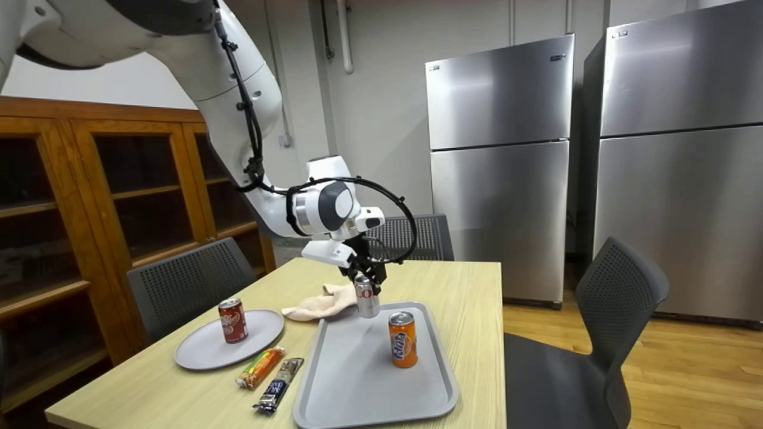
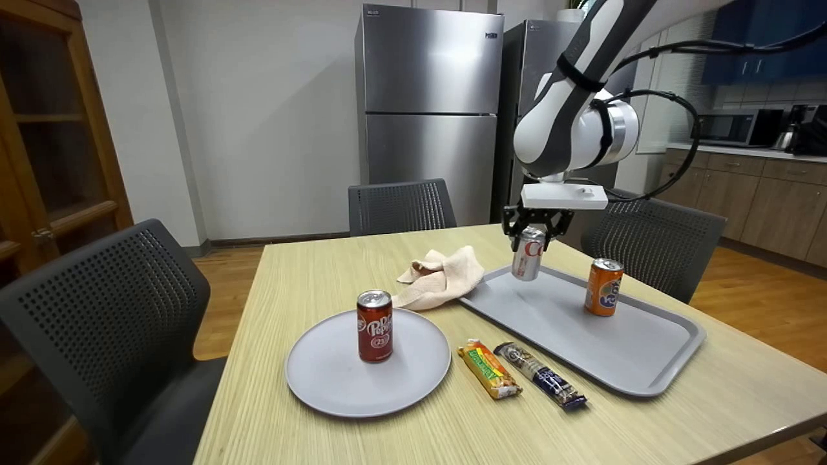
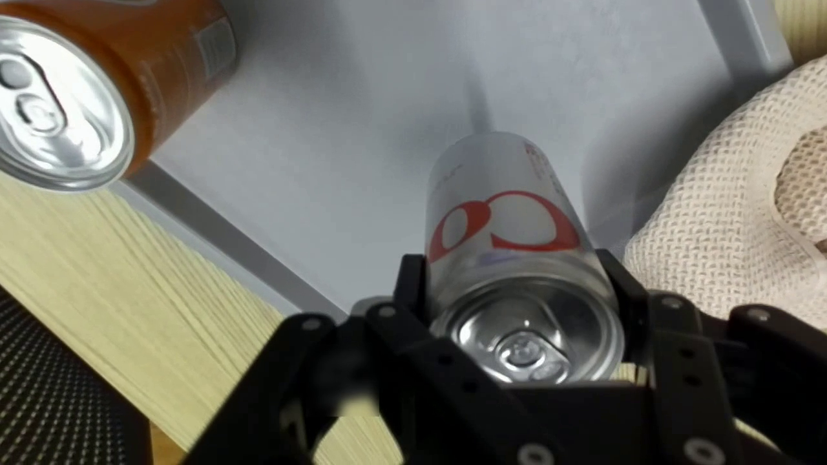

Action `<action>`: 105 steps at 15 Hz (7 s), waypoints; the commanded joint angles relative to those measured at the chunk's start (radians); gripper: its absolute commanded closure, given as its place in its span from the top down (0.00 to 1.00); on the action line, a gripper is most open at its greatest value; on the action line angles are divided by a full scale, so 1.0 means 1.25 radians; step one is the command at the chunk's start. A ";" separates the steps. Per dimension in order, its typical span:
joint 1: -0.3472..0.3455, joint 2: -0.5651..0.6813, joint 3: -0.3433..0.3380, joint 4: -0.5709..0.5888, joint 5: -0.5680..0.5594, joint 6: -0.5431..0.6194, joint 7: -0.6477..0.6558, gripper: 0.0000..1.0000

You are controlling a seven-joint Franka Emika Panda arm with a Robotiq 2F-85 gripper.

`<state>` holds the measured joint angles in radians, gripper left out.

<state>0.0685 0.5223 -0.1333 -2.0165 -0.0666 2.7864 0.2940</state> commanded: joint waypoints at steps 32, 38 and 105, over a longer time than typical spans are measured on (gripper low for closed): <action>0.076 0.089 -0.061 0.193 -0.010 -0.032 0.057 1.00; 0.116 0.029 -0.044 0.150 -0.028 -0.041 0.048 1.00; 0.267 0.097 0.201 0.149 -0.129 -0.222 -0.090 1.00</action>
<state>0.3961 0.6122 0.1209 -1.8947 -0.2361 2.5638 0.2112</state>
